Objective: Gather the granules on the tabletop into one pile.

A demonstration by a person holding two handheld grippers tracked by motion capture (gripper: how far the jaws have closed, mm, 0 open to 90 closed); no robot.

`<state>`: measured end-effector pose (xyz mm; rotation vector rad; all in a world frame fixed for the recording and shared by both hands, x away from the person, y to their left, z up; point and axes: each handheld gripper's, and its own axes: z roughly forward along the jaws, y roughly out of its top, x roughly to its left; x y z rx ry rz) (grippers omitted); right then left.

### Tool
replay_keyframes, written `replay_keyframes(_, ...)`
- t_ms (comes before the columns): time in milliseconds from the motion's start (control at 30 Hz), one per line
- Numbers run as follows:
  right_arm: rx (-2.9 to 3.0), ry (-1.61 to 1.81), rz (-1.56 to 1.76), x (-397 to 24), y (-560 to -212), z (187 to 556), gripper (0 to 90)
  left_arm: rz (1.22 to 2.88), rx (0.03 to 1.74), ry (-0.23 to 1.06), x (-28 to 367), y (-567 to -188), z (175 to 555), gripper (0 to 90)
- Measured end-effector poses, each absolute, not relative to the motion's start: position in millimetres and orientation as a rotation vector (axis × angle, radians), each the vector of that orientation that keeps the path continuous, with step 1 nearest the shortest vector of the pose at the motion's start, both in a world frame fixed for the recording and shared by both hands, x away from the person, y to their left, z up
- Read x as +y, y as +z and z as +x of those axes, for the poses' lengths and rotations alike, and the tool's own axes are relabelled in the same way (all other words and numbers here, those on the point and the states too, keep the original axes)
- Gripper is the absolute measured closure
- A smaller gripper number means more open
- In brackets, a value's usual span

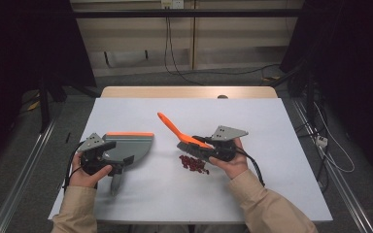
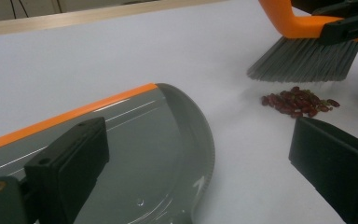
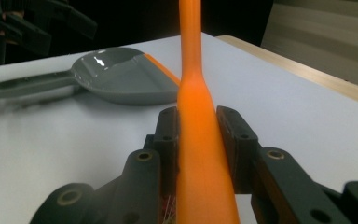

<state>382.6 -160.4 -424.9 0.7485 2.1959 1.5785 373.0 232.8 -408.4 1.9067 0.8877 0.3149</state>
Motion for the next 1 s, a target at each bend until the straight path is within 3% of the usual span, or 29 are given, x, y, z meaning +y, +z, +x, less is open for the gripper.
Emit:
replay_keyframes(433, 2.066, 1.632, 1.009, -109, -427, 366, 71.3, 1.910, 0.877, 0.318, 233, -408, 373, 4.6)
replay_keyframes(1000, 1.992, 1.553, 1.181, -87, -448, 356, 71.3, 1.902, 0.884, 0.320, 235, -408, 373, 4.6)
